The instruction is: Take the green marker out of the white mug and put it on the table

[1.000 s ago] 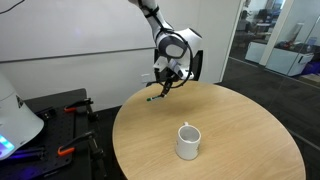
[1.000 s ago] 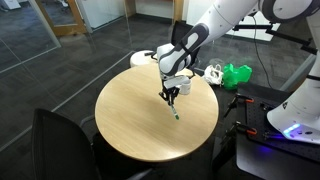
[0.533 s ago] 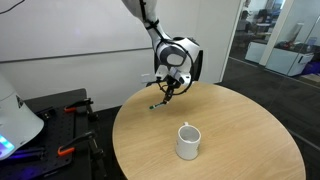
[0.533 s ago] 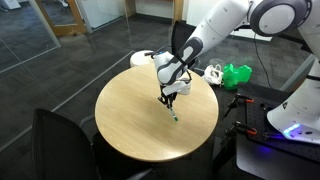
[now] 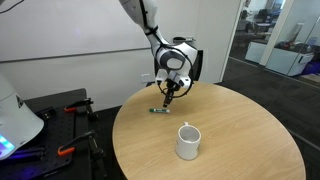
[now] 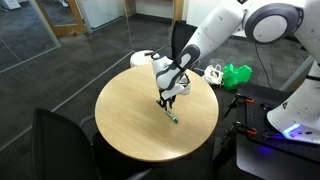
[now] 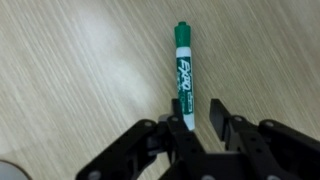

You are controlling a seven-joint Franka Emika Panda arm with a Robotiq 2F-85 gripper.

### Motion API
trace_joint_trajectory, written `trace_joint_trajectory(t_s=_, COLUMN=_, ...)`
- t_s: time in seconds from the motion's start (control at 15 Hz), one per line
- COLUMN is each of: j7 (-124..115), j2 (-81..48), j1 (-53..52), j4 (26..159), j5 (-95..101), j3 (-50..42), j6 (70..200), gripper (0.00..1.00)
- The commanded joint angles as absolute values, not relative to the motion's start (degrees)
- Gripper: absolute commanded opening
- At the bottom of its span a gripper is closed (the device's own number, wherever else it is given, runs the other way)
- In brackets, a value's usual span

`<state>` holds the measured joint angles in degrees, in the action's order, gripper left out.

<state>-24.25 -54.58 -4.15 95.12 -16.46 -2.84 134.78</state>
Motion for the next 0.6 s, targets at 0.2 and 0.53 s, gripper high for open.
trace_joint_trajectory(t_s=0.2, j7=-28.58, j2=-51.06, j1=-5.39, j4=96.48, j5=-16.07, j3=-4.01, j6=136.81, gripper=0.92)
trace_joint_trajectory(t_s=0.53, j7=-32.66, j2=-42.33, j1=-7.12, j4=104.58, j5=-16.36, j3=-4.38, j6=141.49, gripper=1.00)
